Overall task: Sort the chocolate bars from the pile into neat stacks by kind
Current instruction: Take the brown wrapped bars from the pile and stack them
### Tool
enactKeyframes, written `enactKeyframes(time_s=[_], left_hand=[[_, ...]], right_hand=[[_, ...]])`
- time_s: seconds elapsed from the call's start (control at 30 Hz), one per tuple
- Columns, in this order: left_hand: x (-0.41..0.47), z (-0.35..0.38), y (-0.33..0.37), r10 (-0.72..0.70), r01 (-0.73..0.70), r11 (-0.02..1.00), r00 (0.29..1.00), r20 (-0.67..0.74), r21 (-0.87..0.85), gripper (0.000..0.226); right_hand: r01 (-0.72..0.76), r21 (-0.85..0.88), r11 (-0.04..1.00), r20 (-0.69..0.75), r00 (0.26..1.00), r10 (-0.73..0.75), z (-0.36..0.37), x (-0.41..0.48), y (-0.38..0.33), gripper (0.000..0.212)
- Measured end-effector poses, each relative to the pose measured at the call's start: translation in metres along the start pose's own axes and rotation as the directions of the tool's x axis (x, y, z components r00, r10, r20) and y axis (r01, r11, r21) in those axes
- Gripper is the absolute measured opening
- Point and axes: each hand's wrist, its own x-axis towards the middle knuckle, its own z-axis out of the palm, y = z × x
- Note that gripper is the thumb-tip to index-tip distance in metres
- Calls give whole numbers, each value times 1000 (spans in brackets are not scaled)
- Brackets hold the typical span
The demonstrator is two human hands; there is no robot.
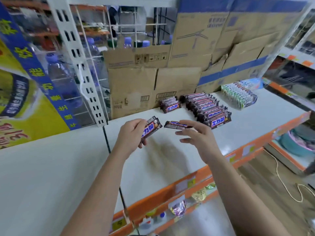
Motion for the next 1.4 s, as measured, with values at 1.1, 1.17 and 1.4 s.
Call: enactKeyframes(time_s=[1.1, 1.17, 1.4], left_hand=[[1, 104, -3, -103, 104, 994, 849, -519, -29, 9], [1, 102, -3, -104, 103, 994, 845, -525, -31, 6], [5, 91, -1, -92, 93, 995, 840, -535, -25, 5]], right_hand=[[739, -455, 497, 733, 628, -262, -56, 174, 7, 18], [732, -501, 462, 767, 623, -156, -51, 175, 14, 28], [683, -588, 433, 696, 700, -159, -44, 191, 9, 51]])
